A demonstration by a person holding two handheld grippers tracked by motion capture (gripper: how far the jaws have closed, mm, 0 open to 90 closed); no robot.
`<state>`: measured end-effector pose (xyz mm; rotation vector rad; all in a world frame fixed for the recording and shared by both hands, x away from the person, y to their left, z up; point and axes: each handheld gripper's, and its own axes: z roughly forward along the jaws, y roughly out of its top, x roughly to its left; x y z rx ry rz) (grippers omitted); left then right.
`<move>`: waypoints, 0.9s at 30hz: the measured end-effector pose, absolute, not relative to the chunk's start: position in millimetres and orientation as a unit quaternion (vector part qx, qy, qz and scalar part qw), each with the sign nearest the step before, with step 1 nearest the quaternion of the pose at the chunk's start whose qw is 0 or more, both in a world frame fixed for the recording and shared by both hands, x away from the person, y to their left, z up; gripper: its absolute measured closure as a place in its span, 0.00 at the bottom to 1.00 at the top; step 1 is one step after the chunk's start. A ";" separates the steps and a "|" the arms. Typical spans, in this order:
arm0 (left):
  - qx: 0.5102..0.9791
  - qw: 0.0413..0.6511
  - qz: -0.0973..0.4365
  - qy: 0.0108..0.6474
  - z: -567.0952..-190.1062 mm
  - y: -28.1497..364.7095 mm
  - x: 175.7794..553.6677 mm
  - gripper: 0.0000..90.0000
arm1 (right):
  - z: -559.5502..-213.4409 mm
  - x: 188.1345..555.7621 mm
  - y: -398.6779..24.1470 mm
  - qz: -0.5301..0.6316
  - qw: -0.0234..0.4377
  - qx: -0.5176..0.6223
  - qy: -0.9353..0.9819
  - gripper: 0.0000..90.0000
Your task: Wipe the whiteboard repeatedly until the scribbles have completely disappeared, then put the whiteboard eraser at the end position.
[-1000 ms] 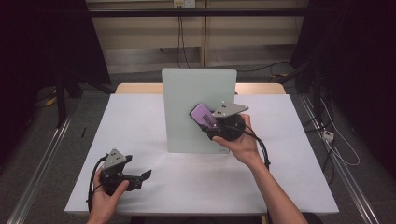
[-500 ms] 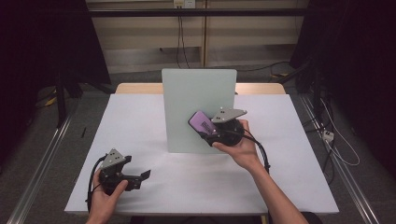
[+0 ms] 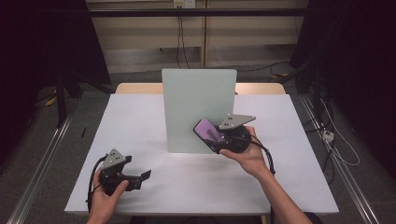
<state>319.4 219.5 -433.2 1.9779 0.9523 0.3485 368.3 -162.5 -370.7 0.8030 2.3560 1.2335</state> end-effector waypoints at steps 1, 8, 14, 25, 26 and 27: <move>0.798 0.443 0.141 0.383 -433.1 219.3 319.3 0.06 | -371.1 367.7 -163.2 0.434 0.181 0.284 0.835 0.46; 0.798 0.442 0.140 0.385 -433.0 220.7 319.1 0.06 | -372.2 363.2 -164.2 0.430 0.176 0.281 0.840 0.46; 0.798 0.444 0.137 0.383 -433.5 221.6 320.2 0.06 | -371.5 362.3 -166.0 0.425 0.170 0.281 0.844 0.46; 0.800 0.444 0.134 0.381 -433.2 220.8 320.1 0.06 | -378.1 355.9 -170.7 0.423 0.158 0.284 0.846 0.46; 0.799 0.446 0.134 0.380 -432.8 220.6 320.0 0.06 | -379.4 355.1 -170.8 0.422 0.158 0.285 0.846 0.46; 0.799 0.447 0.135 0.380 -432.1 220.5 319.7 0.06 | -380.7 354.5 -171.2 0.422 0.156 0.285 0.846 0.46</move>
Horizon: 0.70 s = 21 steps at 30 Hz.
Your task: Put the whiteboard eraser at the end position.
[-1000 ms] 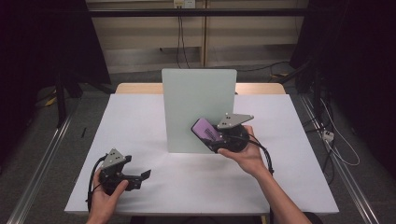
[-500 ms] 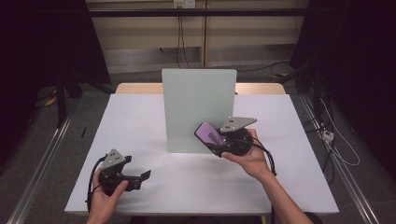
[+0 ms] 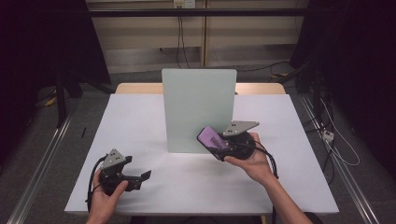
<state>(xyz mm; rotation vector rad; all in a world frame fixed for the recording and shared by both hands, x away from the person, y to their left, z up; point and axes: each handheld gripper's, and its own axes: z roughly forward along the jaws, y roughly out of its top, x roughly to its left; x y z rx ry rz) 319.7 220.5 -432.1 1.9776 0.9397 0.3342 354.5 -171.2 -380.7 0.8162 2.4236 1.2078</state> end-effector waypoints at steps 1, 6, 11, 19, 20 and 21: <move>0.799 0.447 0.137 0.380 -431.4 220.5 319.3 0.06 | -381.4 353.8 -171.5 0.421 0.155 0.284 0.848 0.46; 0.798 0.448 0.136 0.380 -431.5 220.4 318.6 0.06 | -379.6 350.4 -171.6 0.420 0.143 0.278 0.852 0.46; 0.800 0.445 0.139 0.378 -431.9 219.7 318.6 0.06 | -379.0 345.0 -167.8 0.410 0.136 0.264 0.863 0.46; 0.799 0.448 0.134 0.377 -431.6 220.0 318.6 0.06 | -381.6 341.5 -163.3 0.398 0.124 0.246 0.875 0.46; 0.800 0.448 0.134 0.376 -431.6 219.7 318.3 0.06 | -382.0 340.8 -162.3 0.399 0.121 0.246 0.875 0.46; 0.801 0.446 0.134 0.376 -431.3 219.8 318.1 0.06 | -382.2 340.6 -161.5 0.397 0.122 0.241 0.877 0.46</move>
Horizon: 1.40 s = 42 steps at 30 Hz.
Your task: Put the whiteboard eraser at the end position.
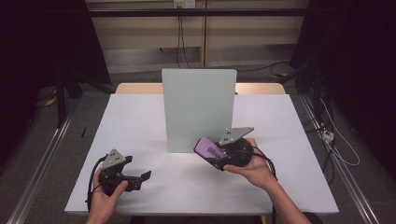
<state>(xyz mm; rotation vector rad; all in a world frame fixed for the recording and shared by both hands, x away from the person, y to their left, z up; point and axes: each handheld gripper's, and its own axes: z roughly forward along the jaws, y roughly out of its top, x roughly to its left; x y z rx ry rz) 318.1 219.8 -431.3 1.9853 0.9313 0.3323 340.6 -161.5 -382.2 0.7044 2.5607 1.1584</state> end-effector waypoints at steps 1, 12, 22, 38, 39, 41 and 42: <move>0.801 0.445 0.136 0.377 -431.4 219.7 318.0 0.06 | -382.3 340.0 -160.7 0.395 0.121 0.239 0.879 0.46; 0.799 0.446 0.136 0.379 -431.1 220.0 318.5 0.06 | -387.5 338.8 -154.2 0.368 0.105 0.230 0.895 0.46; 0.800 0.444 0.135 0.380 -432.1 219.8 318.8 0.06 | -395.0 335.4 -142.7 0.342 0.083 0.202 0.914 0.46; 0.797 0.449 0.137 0.379 -429.9 223.3 315.6 0.06 | -404.4 340.8 -135.0 0.314 0.061 0.196 0.927 0.46; 0.795 0.452 0.140 0.379 -429.6 223.5 315.2 0.06 | -405.5 341.5 -134.2 0.312 0.059 0.194 0.928 0.46; 0.795 0.452 0.138 0.381 -429.4 224.1 315.5 0.06 | -405.8 342.3 -133.5 0.311 0.055 0.195 0.929 0.46; 0.795 0.452 0.137 0.381 -429.5 224.3 315.9 0.06 | -405.7 342.6 -133.1 0.310 0.052 0.194 0.929 0.46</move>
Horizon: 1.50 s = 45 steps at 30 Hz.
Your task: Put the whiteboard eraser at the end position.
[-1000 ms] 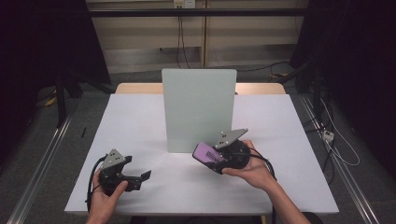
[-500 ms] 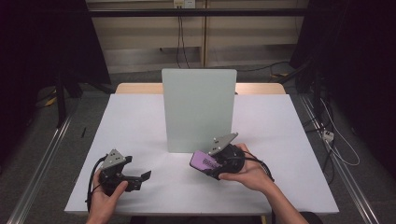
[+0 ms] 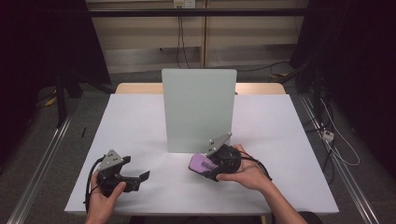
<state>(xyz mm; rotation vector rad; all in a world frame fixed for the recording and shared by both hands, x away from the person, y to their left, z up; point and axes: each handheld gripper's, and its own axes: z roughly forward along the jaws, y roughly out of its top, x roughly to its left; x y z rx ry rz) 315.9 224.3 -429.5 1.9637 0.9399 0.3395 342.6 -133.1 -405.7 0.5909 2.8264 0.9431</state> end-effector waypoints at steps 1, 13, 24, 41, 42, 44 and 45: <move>0.796 0.451 0.138 0.381 -429.9 224.4 316.3 0.06 | -405.7 342.3 -132.2 0.307 0.050 0.196 0.930 0.46; 0.796 0.450 0.138 0.381 -429.9 224.4 316.2 0.06 | -415.3 346.6 -123.0 0.278 0.033 0.201 0.939 0.46; 0.796 0.452 0.137 0.379 -430.1 224.4 316.1 0.06 | -420.8 348.7 -118.7 0.274 0.029 0.200 0.940 0.46; 0.797 0.451 0.137 0.378 -430.3 223.8 316.1 0.06 | -428.2 353.0 -117.0 0.279 0.020 0.204 0.938 0.46; 0.796 0.451 0.137 0.379 -430.2 223.9 316.1 0.06 | -428.6 353.4 -117.6 0.281 0.017 0.209 0.937 0.46; 0.797 0.451 0.137 0.379 -430.2 223.8 316.1 0.06 | -429.2 354.4 -118.6 0.283 0.013 0.212 0.935 0.45; 0.797 0.451 0.137 0.378 -430.3 223.8 316.2 0.06 | -429.2 354.4 -118.6 0.283 0.012 0.214 0.935 0.45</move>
